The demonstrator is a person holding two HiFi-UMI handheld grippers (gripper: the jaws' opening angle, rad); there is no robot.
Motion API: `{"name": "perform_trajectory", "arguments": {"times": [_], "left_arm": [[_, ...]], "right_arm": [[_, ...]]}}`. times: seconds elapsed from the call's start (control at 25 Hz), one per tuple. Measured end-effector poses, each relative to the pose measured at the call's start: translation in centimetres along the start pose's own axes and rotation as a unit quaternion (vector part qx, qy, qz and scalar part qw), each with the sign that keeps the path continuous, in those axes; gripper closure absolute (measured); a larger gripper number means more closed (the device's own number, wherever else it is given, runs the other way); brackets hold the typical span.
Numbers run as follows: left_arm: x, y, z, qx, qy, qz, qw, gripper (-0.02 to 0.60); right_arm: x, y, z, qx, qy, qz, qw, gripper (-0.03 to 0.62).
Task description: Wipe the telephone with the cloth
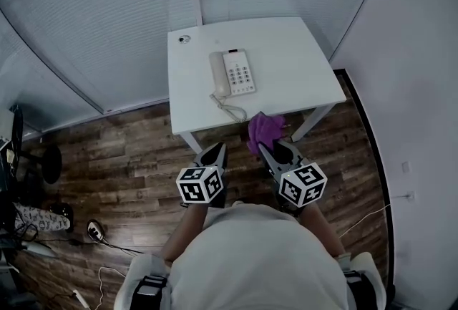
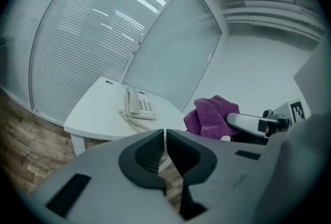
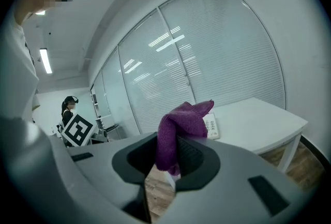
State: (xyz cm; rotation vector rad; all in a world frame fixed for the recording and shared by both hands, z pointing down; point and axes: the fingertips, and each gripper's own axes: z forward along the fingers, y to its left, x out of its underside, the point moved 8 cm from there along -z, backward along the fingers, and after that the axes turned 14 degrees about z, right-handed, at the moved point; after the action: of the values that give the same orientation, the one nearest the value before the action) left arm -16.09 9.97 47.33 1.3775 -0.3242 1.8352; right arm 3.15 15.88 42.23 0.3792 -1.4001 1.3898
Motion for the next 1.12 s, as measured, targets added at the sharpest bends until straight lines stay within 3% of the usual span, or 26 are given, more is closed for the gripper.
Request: {"name": "perform_trajectory", "arguments": {"times": [0.4, 0.8, 1.12], "left_arm": [[0.5, 0.4, 1.2, 0.006, 0.03, -0.004, 0.9995, 0.548], [-1.0, 3.0, 4.4, -0.027, 0.039, -0.014, 0.9988, 0.548], [-4.7, 4.5, 9.5, -0.033, 0.028, -0.01, 0.999, 0.548]], "right_arm": [[0.3, -1.4, 1.7, 0.004, 0.021, 0.023, 1.0, 0.497], [-2.5, -4.1, 6.6, -0.027, 0.038, 0.018, 0.999, 0.496], [-6.7, -7.5, 10.9, -0.043, 0.036, 0.005, 0.998, 0.496]]}}
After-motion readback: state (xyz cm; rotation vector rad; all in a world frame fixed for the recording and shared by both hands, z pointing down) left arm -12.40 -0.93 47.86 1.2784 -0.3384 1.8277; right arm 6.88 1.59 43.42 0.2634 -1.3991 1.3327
